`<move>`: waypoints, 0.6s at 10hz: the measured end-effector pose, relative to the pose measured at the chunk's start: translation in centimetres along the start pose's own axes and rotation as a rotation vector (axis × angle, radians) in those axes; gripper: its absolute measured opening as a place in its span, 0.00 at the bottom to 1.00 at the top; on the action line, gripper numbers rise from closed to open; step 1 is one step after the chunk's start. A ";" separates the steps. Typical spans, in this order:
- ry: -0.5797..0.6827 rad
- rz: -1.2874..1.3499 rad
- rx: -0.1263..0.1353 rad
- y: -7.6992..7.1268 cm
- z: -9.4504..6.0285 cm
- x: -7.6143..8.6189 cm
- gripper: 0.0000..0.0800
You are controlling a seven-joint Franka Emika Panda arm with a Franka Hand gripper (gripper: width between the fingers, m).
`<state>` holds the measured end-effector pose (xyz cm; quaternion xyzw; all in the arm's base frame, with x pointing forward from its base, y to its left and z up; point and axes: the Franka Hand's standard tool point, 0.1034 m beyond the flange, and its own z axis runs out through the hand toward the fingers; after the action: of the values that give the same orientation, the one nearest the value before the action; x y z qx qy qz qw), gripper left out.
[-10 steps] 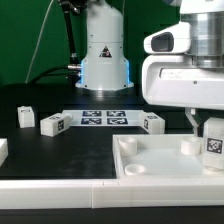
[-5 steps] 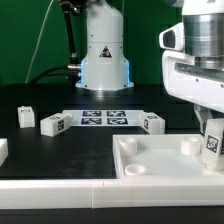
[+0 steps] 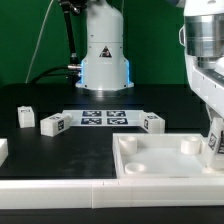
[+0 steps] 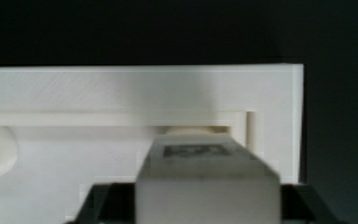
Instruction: Assemble one leg
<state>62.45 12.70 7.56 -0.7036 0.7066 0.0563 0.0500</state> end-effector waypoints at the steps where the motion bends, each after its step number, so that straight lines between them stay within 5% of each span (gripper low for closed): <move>1: 0.000 -0.059 -0.003 0.0 0.1 0.0 0.37; 2: 0.000 -0.131 -0.005 0.0 0.1 0.2 0.64; 3: 0.000 -0.160 -0.004 0.0 0.1 0.2 0.77; 6: -0.006 -0.464 -0.025 0.2 0.1 0.3 0.81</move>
Offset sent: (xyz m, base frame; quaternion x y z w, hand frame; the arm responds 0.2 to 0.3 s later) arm 0.0042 -0.0016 -0.0004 -0.0253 -0.0013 -0.1672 0.9856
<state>62.30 12.43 7.45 -0.8476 0.5250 0.0541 0.0552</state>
